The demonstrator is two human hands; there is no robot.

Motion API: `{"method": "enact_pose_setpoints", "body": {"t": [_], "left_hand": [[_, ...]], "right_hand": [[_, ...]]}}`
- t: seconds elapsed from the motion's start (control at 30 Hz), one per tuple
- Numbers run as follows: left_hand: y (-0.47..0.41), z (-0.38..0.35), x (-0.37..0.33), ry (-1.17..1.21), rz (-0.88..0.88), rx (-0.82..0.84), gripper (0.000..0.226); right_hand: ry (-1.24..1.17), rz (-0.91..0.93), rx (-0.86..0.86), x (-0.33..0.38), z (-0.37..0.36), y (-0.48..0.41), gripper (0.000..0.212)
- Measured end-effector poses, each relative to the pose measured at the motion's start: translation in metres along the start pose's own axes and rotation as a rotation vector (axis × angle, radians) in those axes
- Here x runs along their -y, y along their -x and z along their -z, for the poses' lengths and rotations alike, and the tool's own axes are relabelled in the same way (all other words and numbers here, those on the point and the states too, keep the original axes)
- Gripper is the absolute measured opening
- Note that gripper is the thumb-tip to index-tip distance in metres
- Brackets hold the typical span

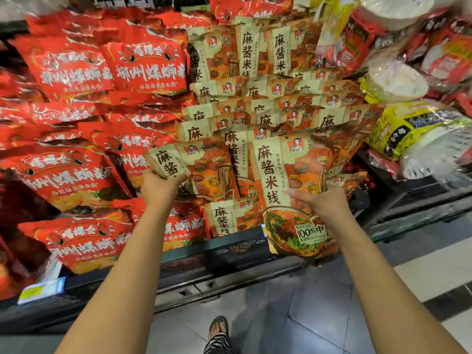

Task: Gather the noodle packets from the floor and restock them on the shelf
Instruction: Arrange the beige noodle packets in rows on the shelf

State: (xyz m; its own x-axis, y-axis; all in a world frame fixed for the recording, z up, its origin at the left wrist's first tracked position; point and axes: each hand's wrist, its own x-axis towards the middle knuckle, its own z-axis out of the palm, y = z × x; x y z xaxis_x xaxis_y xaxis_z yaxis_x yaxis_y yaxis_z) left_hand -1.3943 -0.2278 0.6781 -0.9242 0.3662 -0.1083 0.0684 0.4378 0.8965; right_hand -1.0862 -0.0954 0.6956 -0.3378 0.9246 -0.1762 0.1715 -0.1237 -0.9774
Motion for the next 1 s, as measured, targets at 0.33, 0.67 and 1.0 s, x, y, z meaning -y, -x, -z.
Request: {"method": "enact_pose_setpoints", "body": {"t": [0.33,0.67,1.0], "left_hand": [[0.009,-0.013,-0.013,0.121,-0.128,0.166,0.019],[0.024,-0.027,-0.011,0.275,-0.137,0.217,0.021],[0.015,0.001,0.0,0.081,-0.136,0.106,0.06]], "right_hand": [[-0.021,0.035,0.03,-0.006,0.013,0.012,0.027],[-0.075,0.052,-0.042,-0.016,0.039,0.009,0.031],[-0.072,0.041,-0.004,-0.022,0.017,0.012,0.03]]}}
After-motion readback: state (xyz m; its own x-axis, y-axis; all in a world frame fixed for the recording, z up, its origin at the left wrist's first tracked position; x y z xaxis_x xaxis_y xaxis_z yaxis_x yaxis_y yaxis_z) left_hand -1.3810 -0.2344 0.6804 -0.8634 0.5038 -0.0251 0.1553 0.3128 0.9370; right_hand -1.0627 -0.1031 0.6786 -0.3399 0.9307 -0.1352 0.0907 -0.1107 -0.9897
